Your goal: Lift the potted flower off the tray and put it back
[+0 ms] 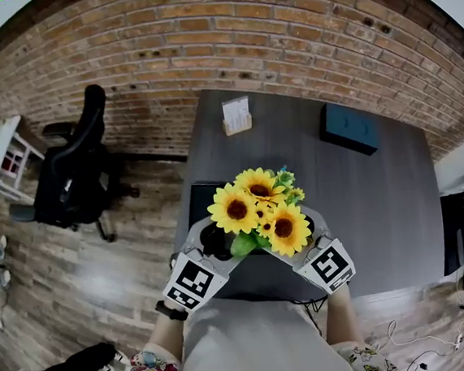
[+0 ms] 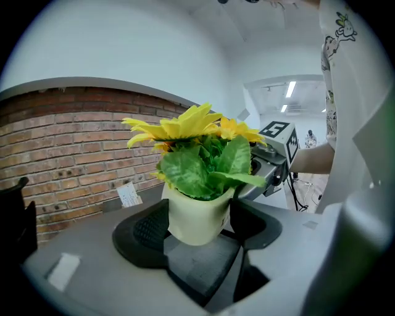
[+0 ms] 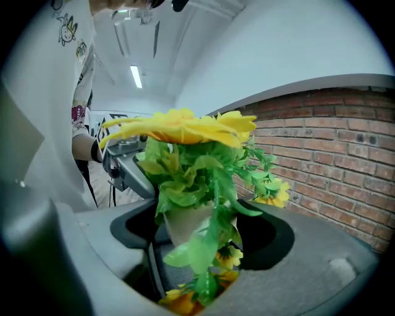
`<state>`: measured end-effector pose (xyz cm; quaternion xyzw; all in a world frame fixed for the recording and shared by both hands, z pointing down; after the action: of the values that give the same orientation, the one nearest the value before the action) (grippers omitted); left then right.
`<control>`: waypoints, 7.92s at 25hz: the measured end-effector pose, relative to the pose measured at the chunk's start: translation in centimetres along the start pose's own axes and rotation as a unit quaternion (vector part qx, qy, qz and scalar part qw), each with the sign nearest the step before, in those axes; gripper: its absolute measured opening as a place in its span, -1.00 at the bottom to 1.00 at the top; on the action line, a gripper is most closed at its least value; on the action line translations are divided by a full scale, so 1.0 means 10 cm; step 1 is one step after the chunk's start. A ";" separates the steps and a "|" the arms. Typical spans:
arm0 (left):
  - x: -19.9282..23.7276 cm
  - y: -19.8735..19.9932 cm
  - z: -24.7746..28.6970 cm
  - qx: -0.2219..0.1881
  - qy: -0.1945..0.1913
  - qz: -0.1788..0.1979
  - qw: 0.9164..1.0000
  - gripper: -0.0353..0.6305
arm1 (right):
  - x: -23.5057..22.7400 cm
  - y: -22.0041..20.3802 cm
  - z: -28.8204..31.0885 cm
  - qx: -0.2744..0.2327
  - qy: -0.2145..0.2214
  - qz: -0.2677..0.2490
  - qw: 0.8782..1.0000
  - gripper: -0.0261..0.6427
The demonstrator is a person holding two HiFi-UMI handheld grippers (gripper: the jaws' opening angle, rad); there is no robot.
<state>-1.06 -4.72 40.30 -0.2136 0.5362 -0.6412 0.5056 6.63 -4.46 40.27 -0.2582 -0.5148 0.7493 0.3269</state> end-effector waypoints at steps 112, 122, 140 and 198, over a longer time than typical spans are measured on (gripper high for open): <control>0.02 -1.11 0.71 0.103 -0.079 -0.086 0.988 0.05 | -0.43 -1.08 0.60 0.067 -0.005 0.101 0.993 0.22; -0.06 -1.26 0.71 0.114 -0.078 -0.083 0.987 0.04 | -0.37 -1.24 0.66 0.071 -0.004 0.109 0.992 0.22; -0.11 -1.30 0.71 0.119 -0.055 -0.057 0.990 0.03 | -0.36 -1.36 0.66 0.077 -0.023 0.118 0.990 0.24; 0.07 0.43 -0.44 -0.089 0.121 -0.088 0.985 -0.65 | -0.08 0.57 -0.82 -0.219 -0.067 0.115 0.967 -0.92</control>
<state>-3.10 -2.89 34.74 -0.2253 0.6276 -0.6539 0.3573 11.77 -1.58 32.22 -0.3306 -0.6538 0.6663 0.1388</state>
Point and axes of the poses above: the fingertips, and each gripper's own axes: z forward along the fingers, x to its left, y out of its top, the point moved 2 cm from there along -z, backward along the fingers, and after that the axes turned 12 degrees about z, right-handed, at the moved point
